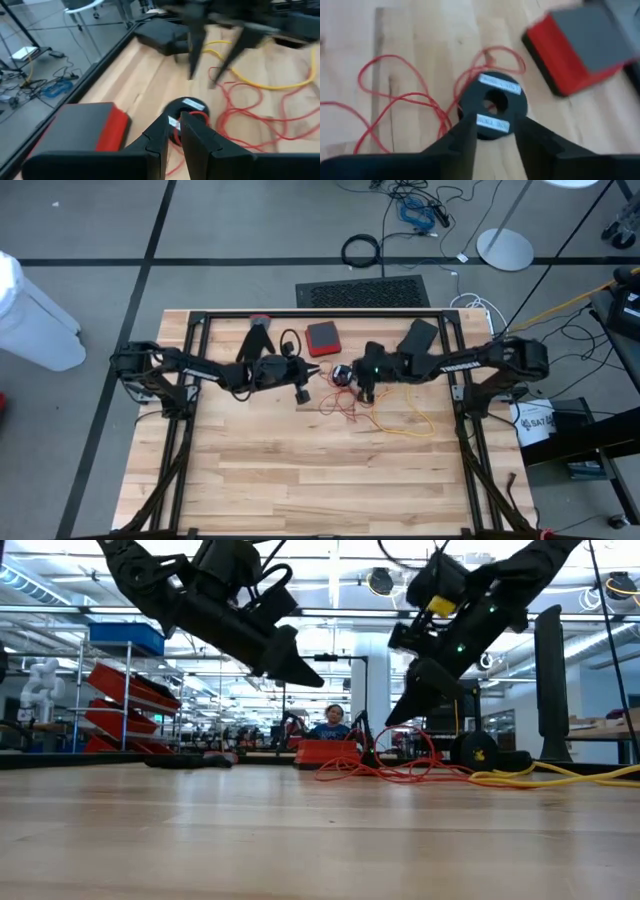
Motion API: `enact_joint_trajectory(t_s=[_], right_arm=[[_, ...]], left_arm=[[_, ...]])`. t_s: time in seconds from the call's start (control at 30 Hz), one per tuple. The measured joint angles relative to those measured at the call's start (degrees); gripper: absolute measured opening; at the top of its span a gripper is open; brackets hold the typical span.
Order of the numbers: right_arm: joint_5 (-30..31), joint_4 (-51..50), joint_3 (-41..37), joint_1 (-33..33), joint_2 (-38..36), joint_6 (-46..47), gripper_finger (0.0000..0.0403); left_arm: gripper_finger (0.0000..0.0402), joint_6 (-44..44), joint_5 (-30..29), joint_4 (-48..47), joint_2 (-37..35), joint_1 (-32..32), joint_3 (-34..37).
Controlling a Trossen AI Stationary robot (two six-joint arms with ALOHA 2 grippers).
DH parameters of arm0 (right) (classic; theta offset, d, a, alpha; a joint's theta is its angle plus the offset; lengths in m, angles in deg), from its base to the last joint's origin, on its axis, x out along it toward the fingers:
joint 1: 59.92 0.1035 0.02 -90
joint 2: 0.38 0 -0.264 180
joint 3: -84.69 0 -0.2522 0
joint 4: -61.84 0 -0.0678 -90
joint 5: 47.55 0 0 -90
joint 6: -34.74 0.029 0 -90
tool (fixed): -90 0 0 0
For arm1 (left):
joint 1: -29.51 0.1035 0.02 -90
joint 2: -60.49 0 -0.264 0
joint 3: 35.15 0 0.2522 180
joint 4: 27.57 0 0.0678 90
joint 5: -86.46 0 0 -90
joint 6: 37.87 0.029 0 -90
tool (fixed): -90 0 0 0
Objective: Coil cords
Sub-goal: Uncoil the red wire from the spool
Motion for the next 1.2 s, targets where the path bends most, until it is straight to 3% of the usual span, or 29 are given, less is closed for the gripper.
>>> enact_joint_trajectory(t_s=[0.2,0.5,0.6,0.97,1.2], right_arm=[[11.2,3.4,0.0,7.0,0.0,-9.6,0.0162],[12.2,5.4,0.1,7.7,6.1,-10.7,0.0156],[15.3,8.3,0.1,7.8,8.5,-11.2,0.0156],[16.7,15.6,0.1,8.2,15.5,-13.5,0.0156],[21.3,16.8,0.1,8.0,16.2,-12.9,0.014]], left_arm=[[0.0057,-0.5,0.2,0.7,1.6,1.8,0.0],[0.0057,-3.5,4.2,6.3,8.2,2.0,0.0],[0.0057,-3.6,4.2,6.8,9.4,2.0,0.0],[0.0057,-3.7,4.2,6.7,10.0,2.0,0.0],[0.0057,-3.7,4.1,6.7,10.0,2.0,0.0]])
